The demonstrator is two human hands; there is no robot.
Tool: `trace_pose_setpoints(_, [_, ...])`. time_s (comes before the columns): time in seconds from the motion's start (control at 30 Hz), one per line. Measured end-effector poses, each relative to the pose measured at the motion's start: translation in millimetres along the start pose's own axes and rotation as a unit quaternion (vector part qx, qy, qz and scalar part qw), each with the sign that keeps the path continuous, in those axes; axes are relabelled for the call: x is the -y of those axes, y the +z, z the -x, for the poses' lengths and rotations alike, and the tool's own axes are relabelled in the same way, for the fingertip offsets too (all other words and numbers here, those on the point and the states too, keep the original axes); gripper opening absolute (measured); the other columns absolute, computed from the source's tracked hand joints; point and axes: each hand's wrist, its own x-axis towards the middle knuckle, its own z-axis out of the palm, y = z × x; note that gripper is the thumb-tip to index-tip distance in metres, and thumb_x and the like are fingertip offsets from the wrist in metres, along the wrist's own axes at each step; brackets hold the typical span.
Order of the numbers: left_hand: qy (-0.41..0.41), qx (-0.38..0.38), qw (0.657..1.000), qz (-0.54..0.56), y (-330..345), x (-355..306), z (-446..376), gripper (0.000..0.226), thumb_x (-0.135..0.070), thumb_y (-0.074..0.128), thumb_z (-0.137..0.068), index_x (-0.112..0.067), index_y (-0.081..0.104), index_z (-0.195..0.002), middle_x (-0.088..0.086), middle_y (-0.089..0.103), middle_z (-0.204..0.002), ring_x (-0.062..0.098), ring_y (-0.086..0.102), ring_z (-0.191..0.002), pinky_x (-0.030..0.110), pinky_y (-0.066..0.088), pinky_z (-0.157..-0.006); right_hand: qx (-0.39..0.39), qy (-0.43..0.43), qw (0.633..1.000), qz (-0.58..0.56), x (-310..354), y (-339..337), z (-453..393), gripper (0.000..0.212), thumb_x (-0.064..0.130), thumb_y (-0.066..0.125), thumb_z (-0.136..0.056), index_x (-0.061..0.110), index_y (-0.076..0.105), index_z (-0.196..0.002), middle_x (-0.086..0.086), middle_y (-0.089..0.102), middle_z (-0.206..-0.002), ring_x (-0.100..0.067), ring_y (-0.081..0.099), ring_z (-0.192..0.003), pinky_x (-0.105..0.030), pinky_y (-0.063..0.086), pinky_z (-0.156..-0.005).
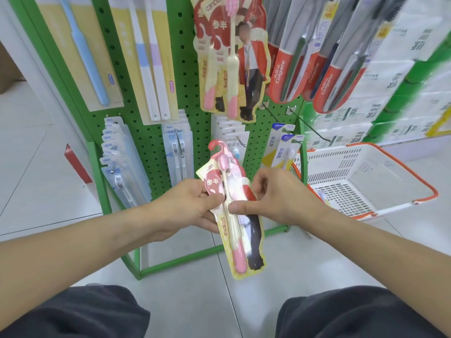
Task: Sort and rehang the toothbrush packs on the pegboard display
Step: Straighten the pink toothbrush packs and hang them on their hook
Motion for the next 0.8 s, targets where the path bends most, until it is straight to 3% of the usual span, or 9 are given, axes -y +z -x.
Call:
trace_pose_setpoints(0.07, [0.000,-0.003,1.000,-0.021,-1.8,0.8,-0.8,0.023,-0.016,0.052,-0.105,-0.001,0.063,-0.118,0.021,0.074,-0.111,0.038,0.073,-0.098,0.044,0.062,-0.085,0.014,0.037,0.999,-0.012,0.0,1.1,-1.2,0.075,0.066,0.088,-0.058,0.022,0.048,-0.105,0.013,0.056,-0.089,-0.005,0.055,-0.077,-0.023,0.041,-0.060])
trace_pose_setpoints(0.13, [0.001,0.000,0.999,-0.035,-1.5,2.1,-0.1,0.020,-0.017,0.053,-0.105,-0.005,0.064,-0.116,0.022,0.073,-0.113,0.041,0.072,-0.101,0.048,0.061,-0.087,0.073,0.063,0.993,-0.067,2.6,4.5,0.6,0.080,0.058,0.089,-0.064,0.025,0.046,-0.123,0.015,0.059,-0.099,-0.005,0.061,-0.087,-0.018,0.046,-0.064])
trace_pose_setpoints(0.2, [0.002,0.002,0.999,-0.037,-0.9,4.2,1.2,0.019,-0.016,0.054,-0.105,-0.006,0.065,-0.116,0.023,0.072,-0.113,0.043,0.070,-0.102,0.050,0.060,-0.088,0.128,0.056,0.974,-0.175,2.4,9.9,1.9,0.054,0.039,0.090,-0.073,0.018,0.061,-0.113,0.010,0.074,-0.090,-0.010,0.072,-0.079,-0.026,0.059,-0.066])
trace_pose_setpoints(0.27, [0.001,0.006,1.000,-0.030,-0.5,5.4,2.5,0.019,-0.015,0.053,-0.105,-0.006,0.066,-0.115,0.019,0.074,-0.112,0.041,0.072,-0.100,0.050,0.060,-0.089,0.153,0.057,0.960,-0.226,1.5,12.7,2.9,0.032,0.024,0.090,-0.075,0.019,0.069,-0.099,0.005,0.078,-0.081,-0.014,0.075,-0.073,-0.029,0.060,-0.061])
trace_pose_setpoints(0.43, [-0.006,0.012,0.999,0.031,-1.5,2.0,3.7,0.021,-0.014,0.055,-0.104,-0.003,0.065,-0.118,0.014,0.076,-0.110,0.035,0.075,-0.097,0.043,0.062,-0.087,0.153,0.041,0.952,-0.262,-3.3,12.4,-0.7,0.026,0.017,0.093,-0.070,0.015,0.075,-0.089,-0.005,0.079,-0.084,-0.019,0.074,-0.074,-0.034,0.059,-0.069])
trace_pose_setpoints(0.53, [-0.002,0.012,0.999,0.031,1.0,0.4,4.3,0.026,-0.018,0.066,-0.097,-0.004,0.065,-0.118,0.012,0.078,-0.103,0.030,0.076,-0.095,0.040,0.062,-0.085,0.149,-0.005,0.954,-0.261,-2.1,11.6,-2.3,0.020,0.014,0.090,-0.075,0.017,0.070,-0.074,-0.005,0.076,-0.074,-0.014,0.068,-0.066,-0.028,0.054,-0.064])
trace_pose_setpoints(0.63, [0.012,-0.009,1.000,0.008,2.2,2.2,2.6,0.026,-0.017,0.071,-0.092,-0.003,0.067,-0.114,0.011,0.079,-0.096,0.028,0.076,-0.093,0.042,0.063,-0.083,0.163,-0.025,0.945,-0.282,-2.9,14.2,-1.8,0.020,0.012,0.087,-0.079,0.020,0.069,-0.076,0.001,0.074,-0.072,-0.010,0.067,-0.065,-0.022,0.053,-0.063])
trace_pose_setpoints(0.73, [0.015,-0.031,0.999,0.000,4.0,1.3,0.0,0.021,-0.014,0.071,-0.092,-0.002,0.068,-0.109,0.013,0.078,-0.094,0.028,0.077,-0.087,0.040,0.064,-0.074,0.194,-0.004,0.933,-0.305,-6.2,14.8,-1.2,0.017,0.013,0.086,-0.079,0.022,0.072,-0.080,0.001,0.075,-0.077,-0.013,0.069,-0.068,-0.028,0.056,-0.065])
trace_pose_setpoints(0.8, [0.016,-0.050,0.999,-0.001,5.7,-1.0,-1.2,0.011,-0.011,0.070,-0.093,-0.005,0.069,-0.103,0.010,0.079,-0.090,0.024,0.076,-0.082,0.036,0.063,-0.069,0.210,-0.005,0.931,-0.300,-8.4,13.2,-1.0,0.019,0.011,0.088,-0.077,0.021,0.074,-0.084,-0.002,0.076,-0.082,-0.016,0.071,-0.074,-0.036,0.057,-0.074])
